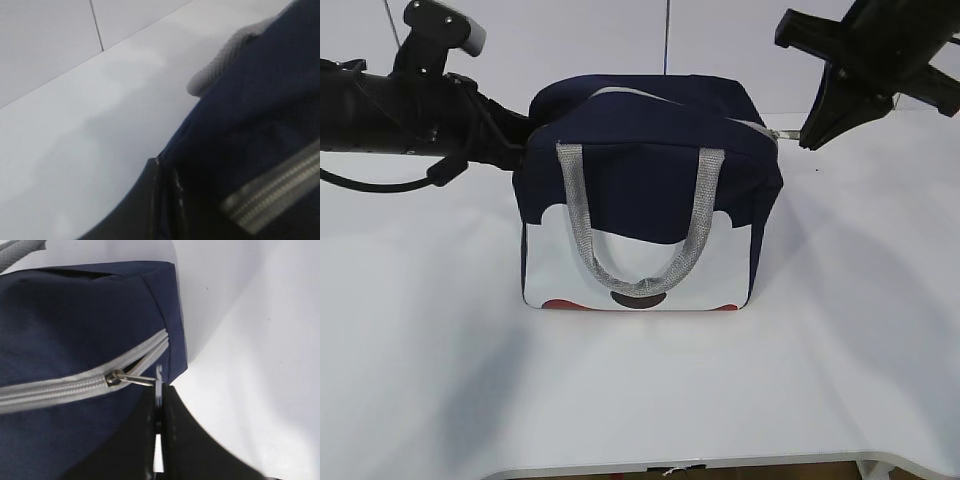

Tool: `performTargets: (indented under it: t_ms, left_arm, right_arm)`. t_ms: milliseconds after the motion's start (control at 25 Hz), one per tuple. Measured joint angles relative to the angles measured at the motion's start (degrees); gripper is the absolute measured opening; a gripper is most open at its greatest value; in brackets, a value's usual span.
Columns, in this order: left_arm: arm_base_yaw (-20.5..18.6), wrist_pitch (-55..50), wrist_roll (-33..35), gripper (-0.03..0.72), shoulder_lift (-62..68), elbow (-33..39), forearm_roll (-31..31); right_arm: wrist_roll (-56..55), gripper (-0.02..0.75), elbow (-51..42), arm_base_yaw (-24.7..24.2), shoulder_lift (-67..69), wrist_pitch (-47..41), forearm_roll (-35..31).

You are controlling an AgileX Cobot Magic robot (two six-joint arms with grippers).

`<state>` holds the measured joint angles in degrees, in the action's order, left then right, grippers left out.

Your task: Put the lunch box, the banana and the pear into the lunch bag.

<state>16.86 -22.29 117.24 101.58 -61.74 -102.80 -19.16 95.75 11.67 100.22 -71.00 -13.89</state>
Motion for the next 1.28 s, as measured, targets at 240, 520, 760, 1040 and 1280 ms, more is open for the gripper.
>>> performTargets:
  t_ms: [240, 520, 760, 1040, 1280]
  left_arm:
    - [0.0, 0.3, 0.0, -0.02, 0.0, 0.0, 0.0]
    - [0.0, 1.6, 0.0, -0.02, 0.0, 0.0, 0.0]
    - [-0.4, 2.4, 0.0, -0.02, 0.0, 0.0, 0.0]
    - [-2.0, 2.2, 0.0, -0.02, 0.0, 0.0, 0.0]
    - [-3.5, 2.0, 0.0, -0.02, 0.0, 0.0, 0.1]
  right_arm:
    - [0.8, 0.018, 0.1, 0.0, 3.5, 0.1, 0.3]
    - [4.1, 0.018, 0.1, 0.0, 7.2, 0.3, 2.4]
    - [6.7, 0.018, 0.3, -0.1, 8.1, 0.7, 5.7]
    - [10.3, 0.018, 0.3, -2.5, 11.7, 1.3, -0.7]
    - [13.8, 0.018, 0.4, -2.6, 15.3, 1.5, -4.6]
